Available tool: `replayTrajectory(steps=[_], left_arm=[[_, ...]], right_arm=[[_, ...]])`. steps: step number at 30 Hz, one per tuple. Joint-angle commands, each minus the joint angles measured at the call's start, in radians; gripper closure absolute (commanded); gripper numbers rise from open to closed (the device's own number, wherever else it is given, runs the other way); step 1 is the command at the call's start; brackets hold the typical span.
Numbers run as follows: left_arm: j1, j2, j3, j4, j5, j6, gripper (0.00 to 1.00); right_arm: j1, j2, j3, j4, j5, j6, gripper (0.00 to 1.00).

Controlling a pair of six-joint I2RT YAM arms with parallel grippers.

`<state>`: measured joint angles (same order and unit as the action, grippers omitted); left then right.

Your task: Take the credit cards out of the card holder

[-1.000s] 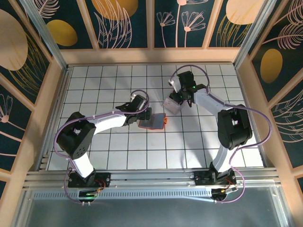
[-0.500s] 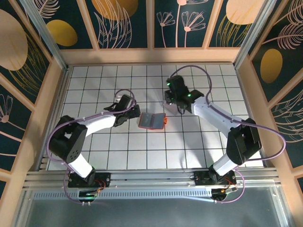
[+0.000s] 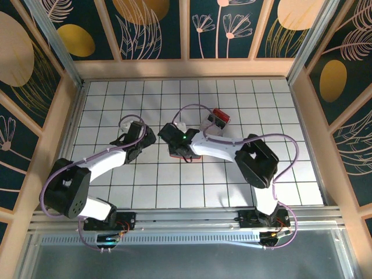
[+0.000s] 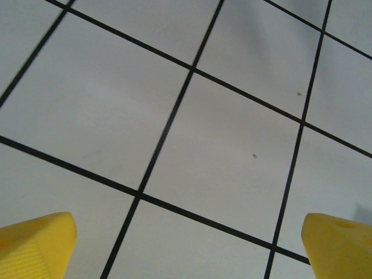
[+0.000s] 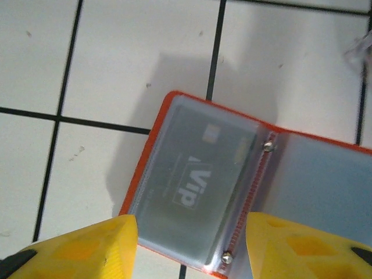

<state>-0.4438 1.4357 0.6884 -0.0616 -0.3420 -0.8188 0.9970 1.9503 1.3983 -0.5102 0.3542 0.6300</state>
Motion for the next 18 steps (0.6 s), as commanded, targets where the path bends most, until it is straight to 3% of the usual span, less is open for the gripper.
replayTrajectory(steps=[1,18], left_arm=[[0.008,-0.032,-0.030,0.009,-0.053,-0.041,0.01],[0.008,-0.012,-0.040,0.020,-0.036,-0.059,0.01]], right_arm=[[0.000,0.030,0.038,-0.014,0.003,0.038,0.45],[-0.027,0.121,0.038,0.042,-0.057,0.002,0.38]])
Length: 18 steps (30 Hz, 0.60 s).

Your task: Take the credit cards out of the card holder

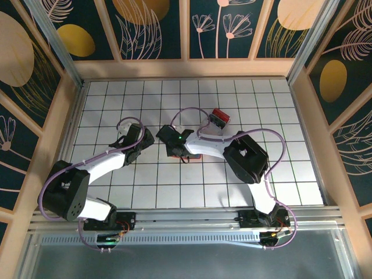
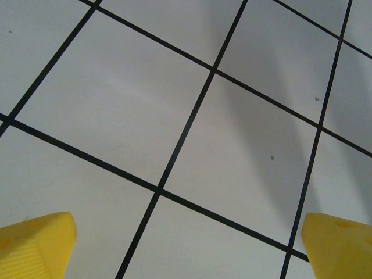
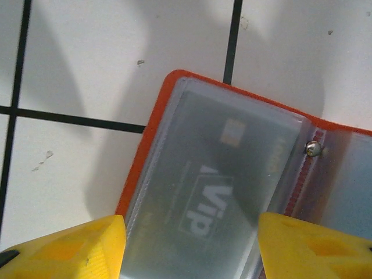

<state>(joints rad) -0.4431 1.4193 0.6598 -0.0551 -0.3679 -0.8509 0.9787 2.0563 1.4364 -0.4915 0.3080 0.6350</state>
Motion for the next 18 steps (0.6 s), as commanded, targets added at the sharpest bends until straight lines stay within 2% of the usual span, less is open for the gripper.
replayTrajectory(steps=[1,6,13,18], left_arm=[[0.008,0.005,-0.012,0.013,-0.014,-0.029,0.01],[0.007,0.013,-0.007,0.008,-0.010,-0.030,0.01],[0.009,0.011,-0.005,0.003,-0.010,-0.030,0.01],[0.007,-0.013,-0.003,-0.017,-0.030,-0.028,0.01]], right_arm=[[-0.009,0.019,-0.006,0.024,-0.012,-0.004,0.38],[-0.011,0.040,-0.020,0.023,-0.023,-0.006,0.40],[-0.010,0.023,-0.094,0.038,-0.055,-0.010,0.49],[-0.015,-0.022,-0.169,0.066,-0.071,-0.024,0.64]])
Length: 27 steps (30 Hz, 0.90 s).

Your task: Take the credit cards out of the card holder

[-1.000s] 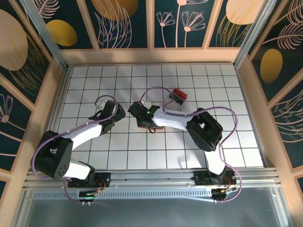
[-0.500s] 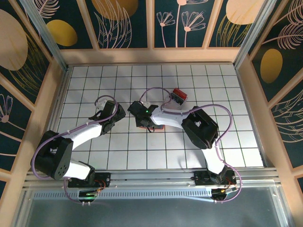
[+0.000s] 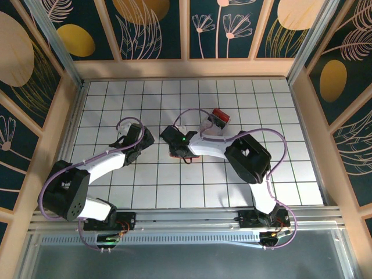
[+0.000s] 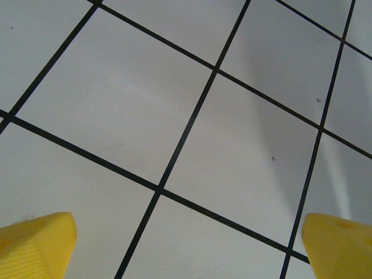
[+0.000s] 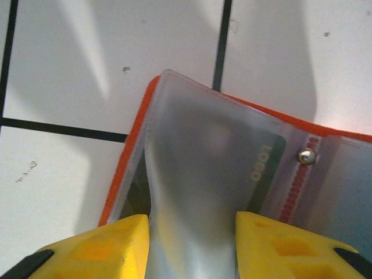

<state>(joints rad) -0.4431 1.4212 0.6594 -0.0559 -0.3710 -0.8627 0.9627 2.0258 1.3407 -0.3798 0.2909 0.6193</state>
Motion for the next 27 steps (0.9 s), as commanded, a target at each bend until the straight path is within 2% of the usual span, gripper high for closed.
replayTrajectory(steps=[1,5,10,15,21,27], left_arm=[[0.008,-0.021,-0.004,-0.018,-0.031,-0.014,0.01],[0.007,-0.061,-0.016,-0.004,-0.021,0.004,0.01],[-0.003,-0.118,-0.070,0.073,0.025,0.001,0.01],[-0.089,-0.122,-0.073,0.084,-0.018,0.007,0.01],[-0.199,-0.034,-0.032,0.066,-0.020,0.036,0.01],[-0.214,0.002,-0.020,0.042,-0.008,0.044,0.01]], right_arm=[[-0.001,-0.005,-0.089,-0.032,-0.060,-0.015,0.67],[-0.010,-0.078,-0.158,0.063,-0.093,-0.072,0.76],[-0.009,-0.189,-0.262,0.213,-0.151,-0.208,0.80],[-0.018,-0.272,-0.373,0.291,-0.159,-0.306,0.82],[-0.044,-0.322,-0.436,0.327,-0.142,-0.306,0.72],[-0.040,-0.319,-0.402,0.295,-0.078,-0.269,0.69]])
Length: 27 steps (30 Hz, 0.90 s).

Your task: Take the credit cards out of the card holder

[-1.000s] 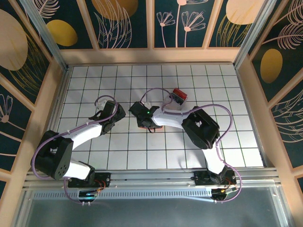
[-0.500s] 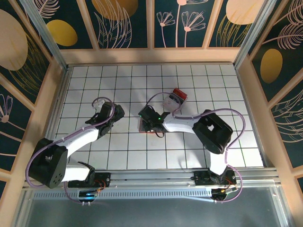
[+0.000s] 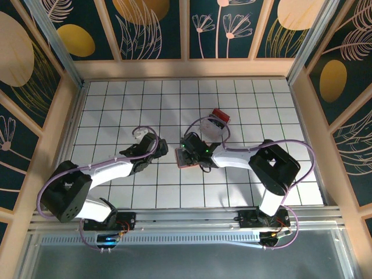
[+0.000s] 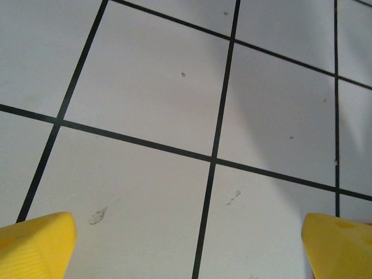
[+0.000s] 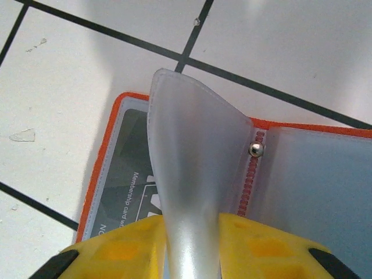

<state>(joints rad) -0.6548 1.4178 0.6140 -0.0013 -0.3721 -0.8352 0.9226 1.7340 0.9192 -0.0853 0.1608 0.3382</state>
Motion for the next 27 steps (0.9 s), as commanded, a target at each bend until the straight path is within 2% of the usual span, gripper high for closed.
replayTrajectory(steps=[1,6,16,27], left_arm=[[-0.002,0.003,0.024,-0.014,-0.012,0.018,0.01],[-0.003,-0.003,0.028,-0.009,-0.016,0.036,0.01],[-0.014,0.021,0.055,-0.011,-0.001,0.068,0.01],[-0.142,0.125,0.155,-0.070,-0.058,0.149,0.01]], right_arm=[[0.001,-0.026,0.028,-0.010,0.065,0.018,0.69],[0.004,-0.020,0.071,-0.059,0.119,0.037,0.74],[-0.004,-0.025,0.076,-0.110,0.191,0.079,0.74],[-0.047,-0.081,0.010,-0.071,0.151,0.126,0.73]])
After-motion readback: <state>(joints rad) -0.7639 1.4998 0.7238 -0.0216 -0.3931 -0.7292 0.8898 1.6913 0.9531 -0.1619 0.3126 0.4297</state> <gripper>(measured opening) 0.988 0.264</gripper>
